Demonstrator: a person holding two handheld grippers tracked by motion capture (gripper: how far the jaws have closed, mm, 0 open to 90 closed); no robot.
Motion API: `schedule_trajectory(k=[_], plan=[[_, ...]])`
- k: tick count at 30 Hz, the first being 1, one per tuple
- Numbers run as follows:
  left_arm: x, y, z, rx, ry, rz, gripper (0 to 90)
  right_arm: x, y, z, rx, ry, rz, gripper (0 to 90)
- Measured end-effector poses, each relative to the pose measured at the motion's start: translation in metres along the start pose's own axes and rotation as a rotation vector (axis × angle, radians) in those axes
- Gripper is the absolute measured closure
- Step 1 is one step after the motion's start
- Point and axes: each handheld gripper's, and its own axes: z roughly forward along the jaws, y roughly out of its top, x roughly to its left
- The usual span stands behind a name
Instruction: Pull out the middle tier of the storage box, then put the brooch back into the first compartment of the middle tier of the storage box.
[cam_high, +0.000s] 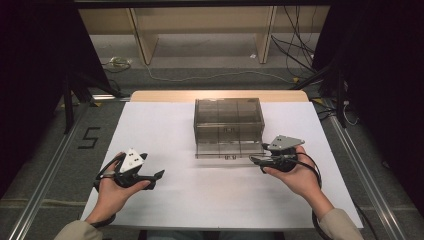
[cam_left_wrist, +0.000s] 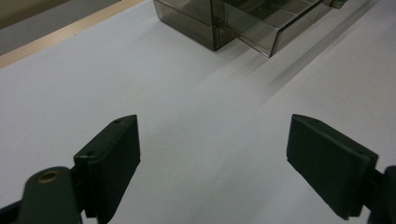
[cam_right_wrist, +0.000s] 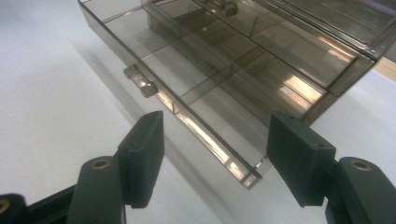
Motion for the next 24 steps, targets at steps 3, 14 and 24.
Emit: schedule_trajectory(k=[3,14,24], plan=[[0.000,0.000,0.000,-0.001,0.003,0.000,17.6,-0.001,-0.002,-0.002,-0.006,-0.009,0.015,38.0],[0.001,0.000,-0.001,-0.003,0.001,0.001,17.5,-0.009,-0.010,-0.005,-0.002,-0.023,0.062,36.8],[0.000,0.003,0.000,0.000,0.009,0.012,17.5,-0.018,-0.030,-0.009,0.072,-0.008,0.085,39.9]])
